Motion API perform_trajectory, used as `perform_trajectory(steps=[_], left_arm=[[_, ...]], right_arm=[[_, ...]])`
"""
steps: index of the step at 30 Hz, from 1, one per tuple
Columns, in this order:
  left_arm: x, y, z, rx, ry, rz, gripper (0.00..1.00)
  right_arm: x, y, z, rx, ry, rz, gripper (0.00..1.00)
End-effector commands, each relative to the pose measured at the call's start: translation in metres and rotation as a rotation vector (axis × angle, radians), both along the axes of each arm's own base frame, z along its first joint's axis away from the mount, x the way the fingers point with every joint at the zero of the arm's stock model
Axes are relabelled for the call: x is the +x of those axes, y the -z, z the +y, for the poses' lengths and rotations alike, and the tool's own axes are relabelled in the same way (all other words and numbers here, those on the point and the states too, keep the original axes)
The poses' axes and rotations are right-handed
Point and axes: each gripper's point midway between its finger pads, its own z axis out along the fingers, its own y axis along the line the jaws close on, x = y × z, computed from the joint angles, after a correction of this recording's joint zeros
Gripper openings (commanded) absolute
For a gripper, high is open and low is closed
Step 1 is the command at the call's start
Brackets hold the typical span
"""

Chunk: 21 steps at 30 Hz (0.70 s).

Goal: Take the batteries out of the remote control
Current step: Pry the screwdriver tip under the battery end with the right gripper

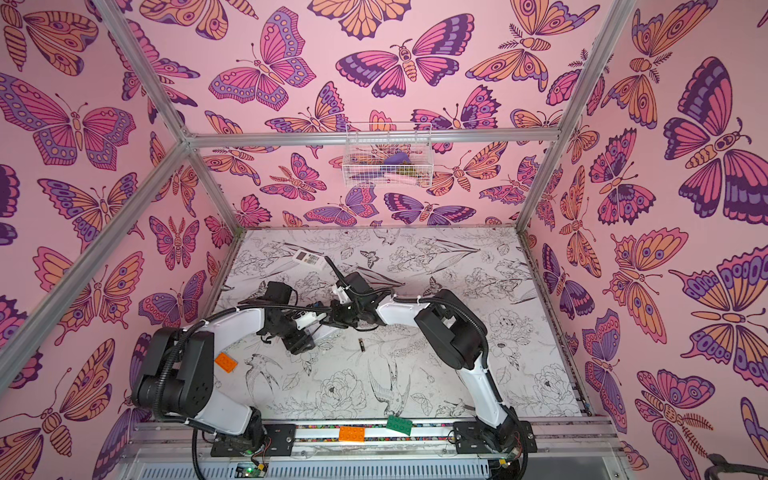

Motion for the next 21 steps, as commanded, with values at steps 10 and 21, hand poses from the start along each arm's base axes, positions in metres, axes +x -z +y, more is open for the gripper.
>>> perform_trajectory(steps=[10, 21], left_arm=[[-0.018, 0.010, 0.002, 0.007, -0.024, 0.121, 0.38], [-0.021, 0.009, 0.000, 0.001, -0.003, 0.114, 0.41]], right_arm=[[-0.004, -0.001, 0.012, -0.029, -0.016, -0.044, 0.00], [-0.016, -0.008, 0.024, 0.054, -0.125, 0.021, 0.00]])
